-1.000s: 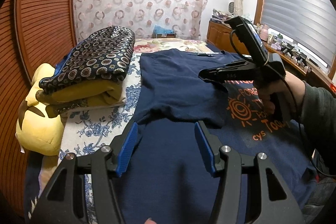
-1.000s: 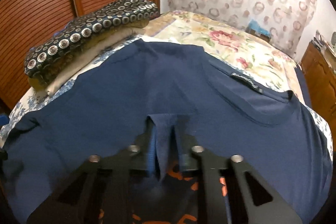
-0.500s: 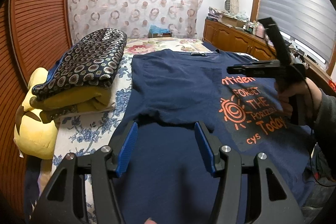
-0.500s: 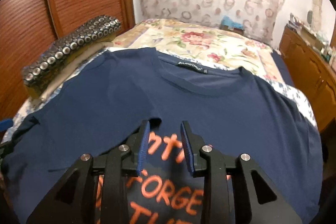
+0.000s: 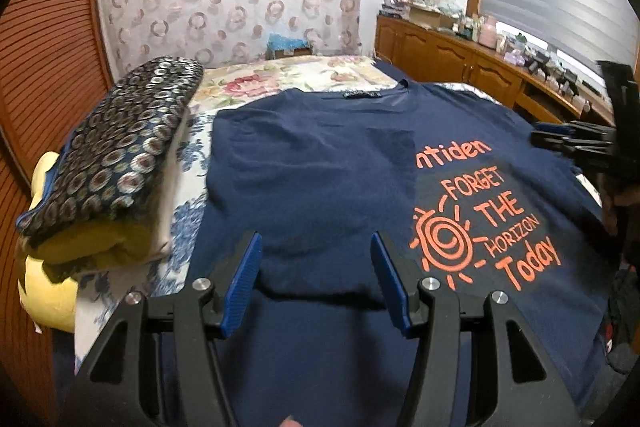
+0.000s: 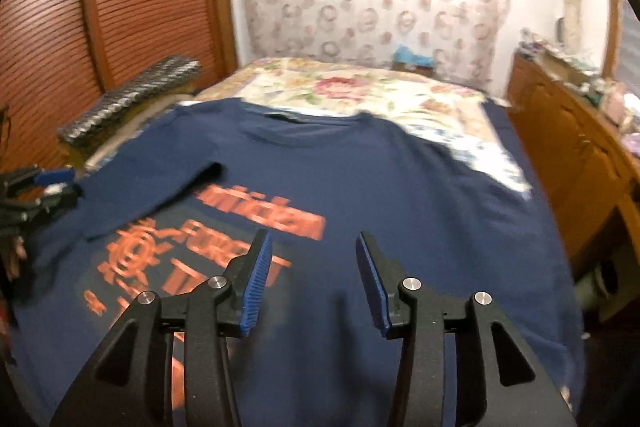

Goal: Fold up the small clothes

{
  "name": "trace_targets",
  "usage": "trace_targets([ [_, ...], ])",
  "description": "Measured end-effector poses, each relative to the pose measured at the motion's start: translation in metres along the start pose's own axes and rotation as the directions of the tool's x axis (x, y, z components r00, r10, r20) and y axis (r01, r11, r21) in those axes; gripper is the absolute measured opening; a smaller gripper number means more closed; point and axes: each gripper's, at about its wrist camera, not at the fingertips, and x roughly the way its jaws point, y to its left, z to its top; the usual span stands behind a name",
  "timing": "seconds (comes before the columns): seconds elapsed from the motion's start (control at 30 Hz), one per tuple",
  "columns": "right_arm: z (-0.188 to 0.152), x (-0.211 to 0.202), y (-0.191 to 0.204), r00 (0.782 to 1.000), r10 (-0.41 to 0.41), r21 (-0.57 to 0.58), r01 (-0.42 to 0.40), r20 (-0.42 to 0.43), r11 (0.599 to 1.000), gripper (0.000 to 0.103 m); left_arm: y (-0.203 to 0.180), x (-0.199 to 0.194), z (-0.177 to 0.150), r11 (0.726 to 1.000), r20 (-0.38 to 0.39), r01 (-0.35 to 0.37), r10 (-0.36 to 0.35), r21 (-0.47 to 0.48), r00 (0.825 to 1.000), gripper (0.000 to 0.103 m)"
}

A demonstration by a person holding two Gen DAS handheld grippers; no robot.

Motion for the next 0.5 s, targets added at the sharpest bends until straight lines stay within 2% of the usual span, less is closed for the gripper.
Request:
trace_targets([
  [0.1, -0.01, -0.012, -0.024, 0.998, -0.066, 0.032, 0.066, 0.004, 0.997, 0.045, 0.0, 0.009, 0.006, 1.0, -0.018, -0.01, 0.01, 0.007, 1.0, 0.055],
  [0.37, -0.046, -0.032, -0.099, 0.991, -0.127, 0.143, 0.131, -0.036, 0.981, 0.045, 0.007, 0.035, 0.016, 1.0, -0.079, -0.016, 0.015, -0.009, 0.997, 0.055],
  [0.5, -0.062, -0.038, -0.124, 0.985, -0.162, 0.183, 0.171, -0.063, 0.968, 0.045, 0.01, 0.047, 0.015, 1.0, -0.115, -0.015, 0.013, -0.015, 0.993, 0.055],
])
